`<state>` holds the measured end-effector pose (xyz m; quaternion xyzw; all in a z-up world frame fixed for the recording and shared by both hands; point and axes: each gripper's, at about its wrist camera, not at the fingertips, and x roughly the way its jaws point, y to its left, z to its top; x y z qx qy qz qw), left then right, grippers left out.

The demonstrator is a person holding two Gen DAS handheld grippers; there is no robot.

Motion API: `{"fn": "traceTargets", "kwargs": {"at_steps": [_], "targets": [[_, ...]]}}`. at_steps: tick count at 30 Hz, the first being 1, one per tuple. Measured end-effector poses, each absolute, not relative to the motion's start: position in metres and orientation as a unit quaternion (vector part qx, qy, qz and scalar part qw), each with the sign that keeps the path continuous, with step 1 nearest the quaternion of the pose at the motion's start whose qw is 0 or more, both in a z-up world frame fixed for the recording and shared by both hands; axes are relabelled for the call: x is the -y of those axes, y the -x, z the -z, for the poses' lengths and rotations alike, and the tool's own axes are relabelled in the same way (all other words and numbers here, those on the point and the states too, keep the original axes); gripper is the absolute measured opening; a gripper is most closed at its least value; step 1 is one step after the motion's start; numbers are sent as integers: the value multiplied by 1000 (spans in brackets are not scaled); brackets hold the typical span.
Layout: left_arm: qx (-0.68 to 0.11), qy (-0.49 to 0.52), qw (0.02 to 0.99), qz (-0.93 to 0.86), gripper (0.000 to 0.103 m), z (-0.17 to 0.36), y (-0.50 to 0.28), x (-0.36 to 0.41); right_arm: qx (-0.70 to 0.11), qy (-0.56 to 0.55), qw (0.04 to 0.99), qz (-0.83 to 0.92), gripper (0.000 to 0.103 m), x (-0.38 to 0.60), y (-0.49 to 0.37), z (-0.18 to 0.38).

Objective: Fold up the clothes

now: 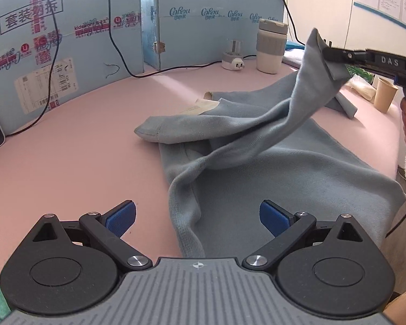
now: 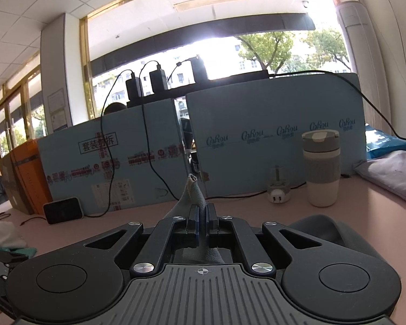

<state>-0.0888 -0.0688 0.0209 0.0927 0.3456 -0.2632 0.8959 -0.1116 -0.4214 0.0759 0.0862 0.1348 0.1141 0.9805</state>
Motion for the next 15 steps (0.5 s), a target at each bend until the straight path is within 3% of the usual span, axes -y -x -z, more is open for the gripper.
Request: {"fn": "traceTargets", "kwargs": {"at_steps": [3,15], "targets": [[-338,-106,899,257,99,-19,85,75,-153,-83,979,-104,11,426,113,-67],[-286,-141,918,237,99,-16,77,84,-132,-52,981,-132,14,406,111,-84]]}}
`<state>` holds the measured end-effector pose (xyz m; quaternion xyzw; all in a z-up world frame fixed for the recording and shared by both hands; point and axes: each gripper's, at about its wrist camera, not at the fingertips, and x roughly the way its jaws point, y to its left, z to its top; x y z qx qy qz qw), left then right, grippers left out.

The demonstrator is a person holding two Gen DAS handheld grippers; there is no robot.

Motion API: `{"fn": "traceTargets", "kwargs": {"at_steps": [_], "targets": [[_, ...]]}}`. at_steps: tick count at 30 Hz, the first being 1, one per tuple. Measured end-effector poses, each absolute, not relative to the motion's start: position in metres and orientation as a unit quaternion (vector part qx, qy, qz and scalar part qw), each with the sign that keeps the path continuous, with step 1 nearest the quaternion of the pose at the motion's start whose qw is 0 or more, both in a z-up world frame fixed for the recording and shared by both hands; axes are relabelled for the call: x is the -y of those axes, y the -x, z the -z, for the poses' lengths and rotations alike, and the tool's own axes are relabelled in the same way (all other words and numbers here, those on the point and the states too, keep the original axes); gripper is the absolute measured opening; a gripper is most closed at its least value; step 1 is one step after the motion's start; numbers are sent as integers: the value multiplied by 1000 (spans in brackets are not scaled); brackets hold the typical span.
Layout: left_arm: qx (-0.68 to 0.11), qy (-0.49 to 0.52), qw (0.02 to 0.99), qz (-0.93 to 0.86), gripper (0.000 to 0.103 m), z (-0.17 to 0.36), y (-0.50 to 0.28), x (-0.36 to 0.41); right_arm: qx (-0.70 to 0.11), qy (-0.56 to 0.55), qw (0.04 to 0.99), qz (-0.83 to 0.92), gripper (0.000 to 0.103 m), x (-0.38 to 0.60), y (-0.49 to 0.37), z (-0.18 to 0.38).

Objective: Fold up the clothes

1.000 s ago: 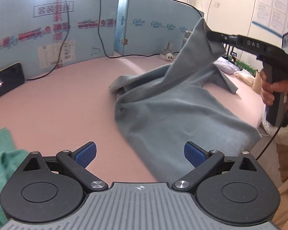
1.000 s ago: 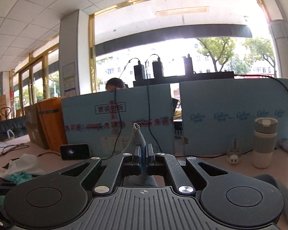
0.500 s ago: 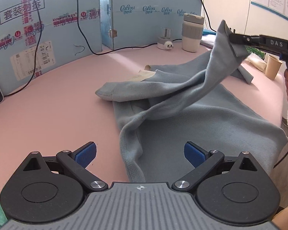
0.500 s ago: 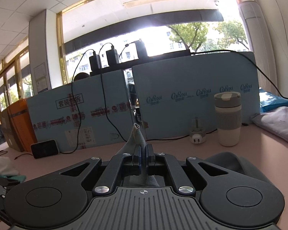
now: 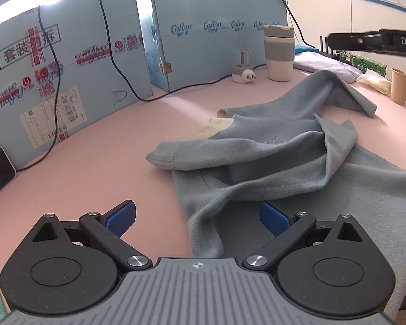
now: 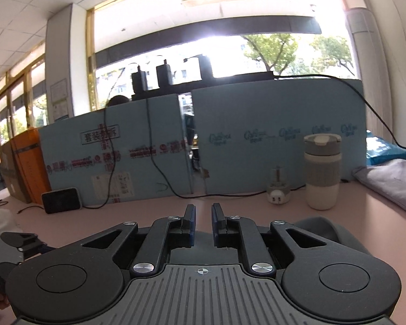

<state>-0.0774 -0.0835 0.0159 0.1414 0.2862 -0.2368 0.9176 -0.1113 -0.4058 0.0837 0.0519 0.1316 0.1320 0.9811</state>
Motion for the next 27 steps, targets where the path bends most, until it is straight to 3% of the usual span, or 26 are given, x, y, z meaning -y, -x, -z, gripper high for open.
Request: {"fn": "traceTargets", "kwargs": {"at_steps": [7,10,14,16,18,21,27], "targets": [[-241,-138,921,272,94,-18,84,84,-150,50,958,-240,14,326,93,-87],[-236,-153,915,288,81,-15,87,88,-175,83,940,-279,14,294,82,-81],[-228,-174,913,290,54,-10,90,92,-210,124,923,-297,14,262,68,-69],[-226,-171,915,286,46,-9,89,91,-229,148,913,-304,20,250,62,-60],[-221,-177,919,273,37,-7,88,91,-241,163,908,-303,45,242,57,-53],[-219,-180,925,253,28,-6,86,89,-233,202,909,-281,48,231,50,-46],[-233,-135,928,256,28,-10,80,72,-240,246,900,-267,42,223,42,-35]]}}
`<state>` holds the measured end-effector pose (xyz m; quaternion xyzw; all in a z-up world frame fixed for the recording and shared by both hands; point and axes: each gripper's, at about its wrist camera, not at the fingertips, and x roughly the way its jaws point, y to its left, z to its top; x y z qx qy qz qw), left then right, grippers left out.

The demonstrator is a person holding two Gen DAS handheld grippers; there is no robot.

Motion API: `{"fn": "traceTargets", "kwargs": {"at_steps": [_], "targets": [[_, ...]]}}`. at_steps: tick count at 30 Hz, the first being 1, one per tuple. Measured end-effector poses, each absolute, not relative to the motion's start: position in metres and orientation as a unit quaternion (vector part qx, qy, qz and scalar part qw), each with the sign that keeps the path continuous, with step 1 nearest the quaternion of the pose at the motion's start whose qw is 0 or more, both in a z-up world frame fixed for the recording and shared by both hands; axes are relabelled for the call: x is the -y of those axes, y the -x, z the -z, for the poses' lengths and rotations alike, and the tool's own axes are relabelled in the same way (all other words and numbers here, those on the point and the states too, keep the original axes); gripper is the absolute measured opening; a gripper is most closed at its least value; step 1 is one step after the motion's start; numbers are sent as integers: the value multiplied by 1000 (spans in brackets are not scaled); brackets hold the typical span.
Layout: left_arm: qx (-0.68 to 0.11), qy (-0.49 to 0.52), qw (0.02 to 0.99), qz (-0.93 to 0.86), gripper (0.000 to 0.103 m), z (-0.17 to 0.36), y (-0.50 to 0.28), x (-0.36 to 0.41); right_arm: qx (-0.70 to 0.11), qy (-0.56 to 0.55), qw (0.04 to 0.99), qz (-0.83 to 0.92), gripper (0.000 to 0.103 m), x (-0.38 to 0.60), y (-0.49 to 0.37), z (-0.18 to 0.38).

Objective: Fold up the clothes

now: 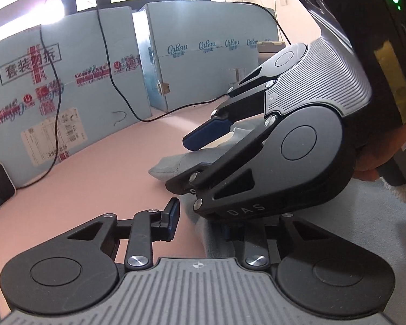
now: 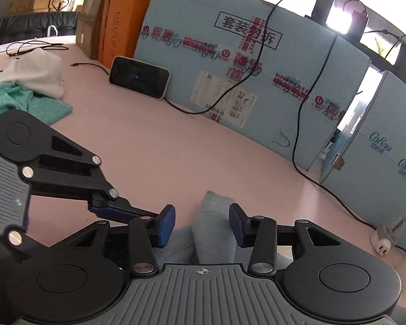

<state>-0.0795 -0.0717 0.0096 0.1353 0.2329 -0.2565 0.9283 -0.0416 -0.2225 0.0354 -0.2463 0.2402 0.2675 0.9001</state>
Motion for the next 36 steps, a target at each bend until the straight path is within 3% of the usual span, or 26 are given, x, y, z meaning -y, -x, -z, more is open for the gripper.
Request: {"fn": "traceTargets", "kwargs": {"at_steps": [27,30,36], "targets": [[-233,-137,936,225,25,-9,76,64,-243,312,877,-273,29,216,45,-28],[-234,-130,937,226,25,-9,76,63,-255,310,877,-265,17,217,39,-23],[-219,-132,944,208,26,-13,81,58,-284,235,887,-280,13,221,26,-30]]}}
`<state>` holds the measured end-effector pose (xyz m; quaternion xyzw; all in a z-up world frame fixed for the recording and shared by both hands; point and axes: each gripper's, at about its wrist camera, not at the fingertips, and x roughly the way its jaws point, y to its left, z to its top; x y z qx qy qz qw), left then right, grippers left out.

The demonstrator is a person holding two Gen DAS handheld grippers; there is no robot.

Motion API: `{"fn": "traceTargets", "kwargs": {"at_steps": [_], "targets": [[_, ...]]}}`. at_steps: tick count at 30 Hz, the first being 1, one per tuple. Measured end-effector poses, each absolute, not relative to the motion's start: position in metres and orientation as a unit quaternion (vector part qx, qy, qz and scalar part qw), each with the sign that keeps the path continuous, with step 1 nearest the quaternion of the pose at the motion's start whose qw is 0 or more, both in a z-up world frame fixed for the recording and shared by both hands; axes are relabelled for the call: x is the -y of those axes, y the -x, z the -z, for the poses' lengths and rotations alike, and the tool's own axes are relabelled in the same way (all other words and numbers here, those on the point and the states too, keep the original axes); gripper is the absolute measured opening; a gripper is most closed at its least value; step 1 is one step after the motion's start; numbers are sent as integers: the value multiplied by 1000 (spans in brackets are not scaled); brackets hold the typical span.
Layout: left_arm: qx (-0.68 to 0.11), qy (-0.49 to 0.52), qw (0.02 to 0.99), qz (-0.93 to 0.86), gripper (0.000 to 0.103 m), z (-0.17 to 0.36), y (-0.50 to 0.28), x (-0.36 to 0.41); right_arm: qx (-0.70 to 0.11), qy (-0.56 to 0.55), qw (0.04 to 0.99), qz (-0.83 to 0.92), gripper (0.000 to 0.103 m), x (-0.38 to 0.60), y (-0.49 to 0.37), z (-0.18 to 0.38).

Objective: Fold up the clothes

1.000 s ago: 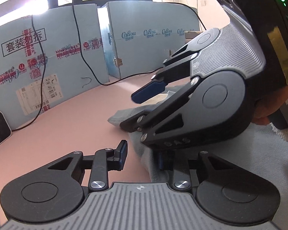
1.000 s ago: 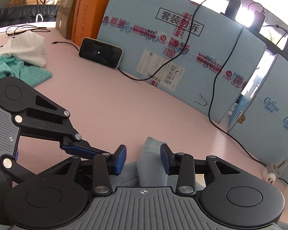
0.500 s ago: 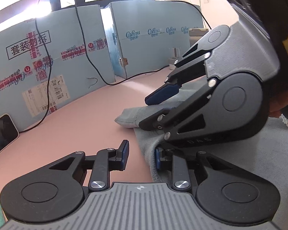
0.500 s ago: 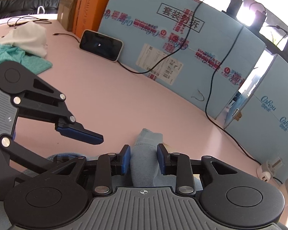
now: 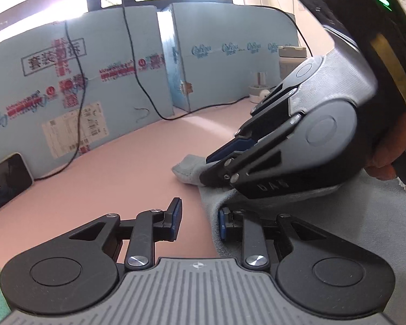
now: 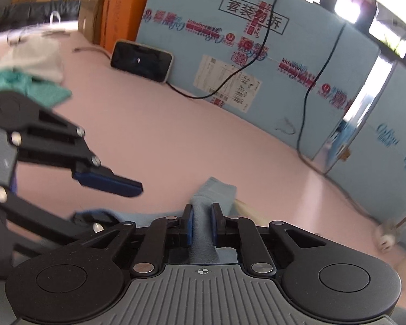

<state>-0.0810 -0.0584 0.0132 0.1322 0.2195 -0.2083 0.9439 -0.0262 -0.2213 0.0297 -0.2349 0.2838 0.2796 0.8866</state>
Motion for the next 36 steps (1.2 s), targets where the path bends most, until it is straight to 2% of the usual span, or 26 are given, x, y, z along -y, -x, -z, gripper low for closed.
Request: {"fn": "traceTargets", "kwargs": {"at_steps": [5,9,13,16,18,21,26,31,36], "targets": [[-226,-110,949,192,33,-15,84,41,-345,80,880,-317,8,223,-6,-41],[-252,-49,945,202,41,-13,77,20,-393,-74,855,-330,4,229,-41,-44],[-280,17,937,207,42,-9,65,1,-414,-172,840,-304,4,240,-70,-34],[-291,29,934,205,46,-6,63,-1,-411,-166,845,-300,5,246,-76,-30],[-293,28,934,204,46,-6,63,0,-409,-142,850,-300,12,248,-71,-33],[-291,18,935,203,46,-5,65,4,-386,-88,867,-305,12,248,-57,-44],[-271,-11,940,206,45,-8,72,13,-358,-60,878,-313,12,246,-46,-61],[-254,-47,942,212,45,-10,79,24,-370,0,867,-333,12,216,-32,-61],[-251,-42,942,220,45,-10,79,23,-387,80,870,-296,14,194,-21,-50]]}}
